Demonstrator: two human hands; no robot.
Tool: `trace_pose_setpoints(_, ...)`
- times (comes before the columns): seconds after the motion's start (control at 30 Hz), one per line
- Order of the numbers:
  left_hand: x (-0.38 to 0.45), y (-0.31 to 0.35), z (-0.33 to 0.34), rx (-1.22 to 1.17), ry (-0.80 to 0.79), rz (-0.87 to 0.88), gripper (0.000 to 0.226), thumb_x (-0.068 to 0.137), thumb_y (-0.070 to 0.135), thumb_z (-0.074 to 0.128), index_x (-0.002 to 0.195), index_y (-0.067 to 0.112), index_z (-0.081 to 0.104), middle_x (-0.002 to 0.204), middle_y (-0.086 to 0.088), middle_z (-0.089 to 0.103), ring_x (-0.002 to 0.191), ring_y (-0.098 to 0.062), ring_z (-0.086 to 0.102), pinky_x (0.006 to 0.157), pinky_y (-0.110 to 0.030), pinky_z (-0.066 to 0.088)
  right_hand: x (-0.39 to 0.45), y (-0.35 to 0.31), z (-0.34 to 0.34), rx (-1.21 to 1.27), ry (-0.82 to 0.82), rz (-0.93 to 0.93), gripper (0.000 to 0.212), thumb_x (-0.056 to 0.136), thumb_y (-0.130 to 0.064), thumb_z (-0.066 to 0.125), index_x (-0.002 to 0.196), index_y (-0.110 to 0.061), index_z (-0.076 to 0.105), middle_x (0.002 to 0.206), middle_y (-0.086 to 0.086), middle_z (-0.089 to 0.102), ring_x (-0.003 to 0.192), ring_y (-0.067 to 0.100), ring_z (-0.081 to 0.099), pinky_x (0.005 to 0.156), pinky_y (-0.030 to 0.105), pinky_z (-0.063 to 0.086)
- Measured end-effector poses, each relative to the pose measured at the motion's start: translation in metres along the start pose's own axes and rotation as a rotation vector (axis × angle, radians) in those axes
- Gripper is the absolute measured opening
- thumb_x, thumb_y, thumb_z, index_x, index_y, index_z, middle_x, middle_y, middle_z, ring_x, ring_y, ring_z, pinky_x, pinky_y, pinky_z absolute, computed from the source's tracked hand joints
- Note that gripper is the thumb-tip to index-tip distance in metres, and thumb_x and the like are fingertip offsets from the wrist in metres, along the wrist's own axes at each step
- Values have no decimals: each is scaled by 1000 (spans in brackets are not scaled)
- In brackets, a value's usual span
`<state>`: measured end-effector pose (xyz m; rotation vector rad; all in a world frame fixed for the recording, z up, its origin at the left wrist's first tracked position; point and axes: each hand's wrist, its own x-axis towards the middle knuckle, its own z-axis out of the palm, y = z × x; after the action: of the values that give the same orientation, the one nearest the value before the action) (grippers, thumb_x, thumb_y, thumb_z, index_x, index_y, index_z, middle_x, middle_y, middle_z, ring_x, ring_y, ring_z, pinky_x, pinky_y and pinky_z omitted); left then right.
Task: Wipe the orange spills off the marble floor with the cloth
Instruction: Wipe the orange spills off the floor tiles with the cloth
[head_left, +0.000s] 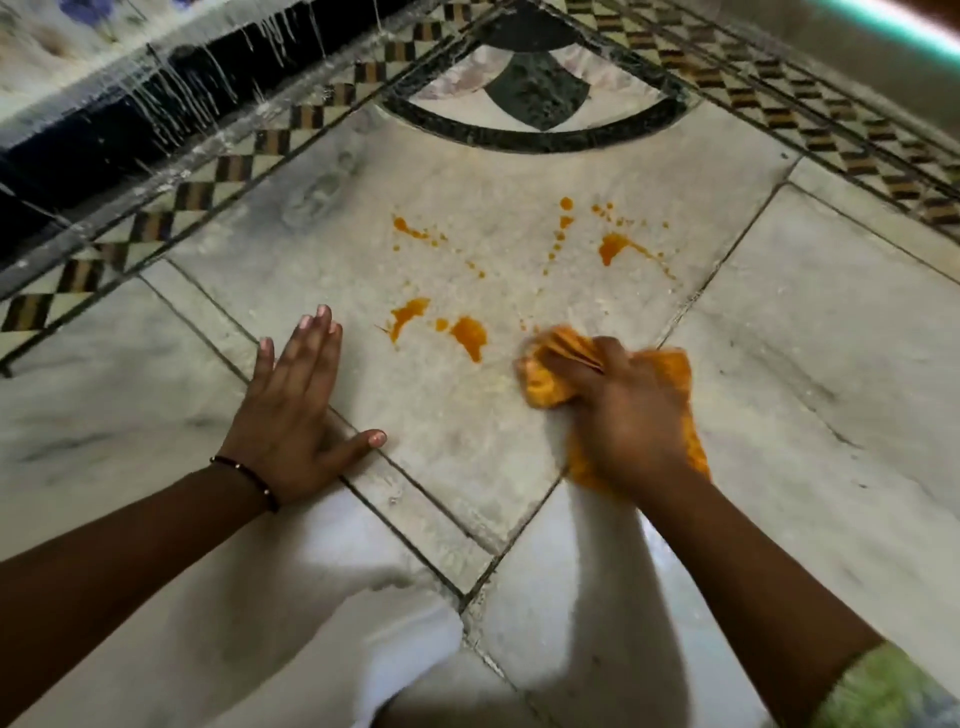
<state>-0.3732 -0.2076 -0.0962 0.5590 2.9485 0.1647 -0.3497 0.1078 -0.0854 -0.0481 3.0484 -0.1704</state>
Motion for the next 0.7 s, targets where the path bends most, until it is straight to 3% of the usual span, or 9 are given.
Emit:
trace_pose_setpoints(0.1,15,-10,2,-11,-17,-37,109,77,84,15,150,2,8,158,-15,2,146,-27,5,115,-53,4,-34,13,0,-56,5,88,56,73,-26,50,126,-43,54,126,10,50,93,38,55,71,46,49)
trace_pose_setpoints(0.2,35,-4,11,-43,-20,-59,113,73,87,12,151,5,4,159,-12,-1,146,-25,2,116,-51,0,-58,-28,1,-77,38,-4,53,73,-27,42,122,-39,58,124,11,54,88,37,56,65,46,48)
trace_pose_setpoints(0.33,41,-4,16,-28,-25,-21,114,73,88,13,150,4,8,158,-14,6,146,-27,10,116,-53,5,-19,-80,11,-51,9,-209,51,75,-30,44,123,-44,54,129,5,55,94,33,56,67,44,48)
trace_pose_setpoints(0.47,41,-7,15,-33,-27,5,115,72,89,16,150,3,13,158,-14,10,145,-26,10,116,-50,4,33,-68,8,-82,18,-271,50,78,-31,45,125,-44,56,130,5,55,92,32,54,68,40,47)
trace_pose_setpoints(0.7,41,-9,18,-45,-28,4,116,73,90,16,150,3,10,159,-12,6,146,-23,7,116,-48,0,-15,-33,8,-26,51,33,48,78,-33,44,123,-38,60,131,6,53,92,34,49,69,42,44)
